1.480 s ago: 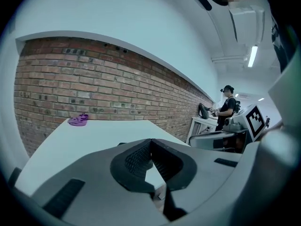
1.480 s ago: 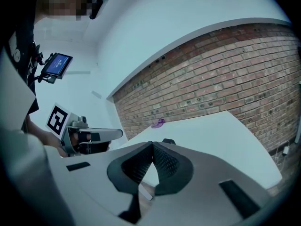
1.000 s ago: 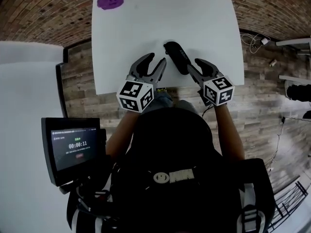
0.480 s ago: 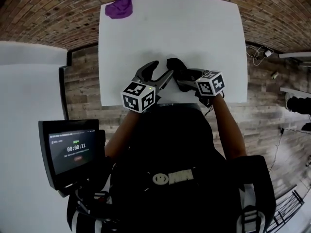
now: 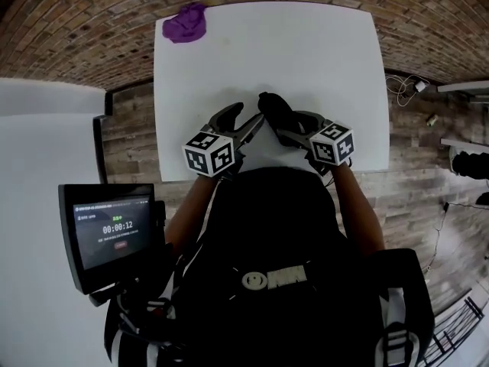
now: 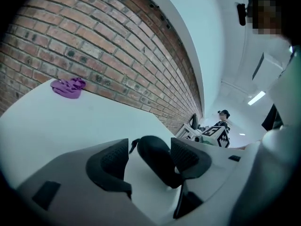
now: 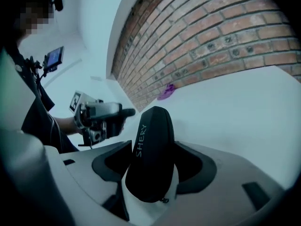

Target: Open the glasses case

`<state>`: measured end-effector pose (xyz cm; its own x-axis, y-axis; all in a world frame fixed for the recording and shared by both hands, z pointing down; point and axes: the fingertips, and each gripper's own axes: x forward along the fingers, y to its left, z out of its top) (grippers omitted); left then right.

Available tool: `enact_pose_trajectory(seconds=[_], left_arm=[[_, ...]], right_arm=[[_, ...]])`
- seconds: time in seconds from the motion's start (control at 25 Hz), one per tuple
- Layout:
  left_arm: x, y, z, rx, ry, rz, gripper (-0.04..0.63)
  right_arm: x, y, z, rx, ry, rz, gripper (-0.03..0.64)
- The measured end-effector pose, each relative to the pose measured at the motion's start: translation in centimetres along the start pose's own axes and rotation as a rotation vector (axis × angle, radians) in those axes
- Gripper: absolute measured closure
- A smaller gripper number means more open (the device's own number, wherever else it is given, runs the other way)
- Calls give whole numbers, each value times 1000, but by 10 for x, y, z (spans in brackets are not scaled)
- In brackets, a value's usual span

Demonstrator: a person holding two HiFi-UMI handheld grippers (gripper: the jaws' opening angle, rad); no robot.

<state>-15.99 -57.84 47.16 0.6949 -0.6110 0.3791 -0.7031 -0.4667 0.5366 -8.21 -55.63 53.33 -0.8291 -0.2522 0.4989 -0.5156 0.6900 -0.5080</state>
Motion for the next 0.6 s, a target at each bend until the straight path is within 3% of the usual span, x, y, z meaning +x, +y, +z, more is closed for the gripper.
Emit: enact_pose_trajectory(seconds=[0.12,0.2,0.4,0.52,0.6], left_arm=[[5,-9,9,-18,-24,-75,267],[8,-18,21,-54,-67,-152,244],[11,-47,45,-151,-170,-331,233],[11,-50,55,-140,-213,-346,232],[12,-50,56,-116,-195,-341,236]], right_arm=[[-21,10,41,-16,-221,28,331],[-27,21,61,-46,-301,55,331],[-22,46,80,-104,-361,105,331],[-14,62,83,-102,-369,149,331],[-9,78,84,-125,-356,175,331]])
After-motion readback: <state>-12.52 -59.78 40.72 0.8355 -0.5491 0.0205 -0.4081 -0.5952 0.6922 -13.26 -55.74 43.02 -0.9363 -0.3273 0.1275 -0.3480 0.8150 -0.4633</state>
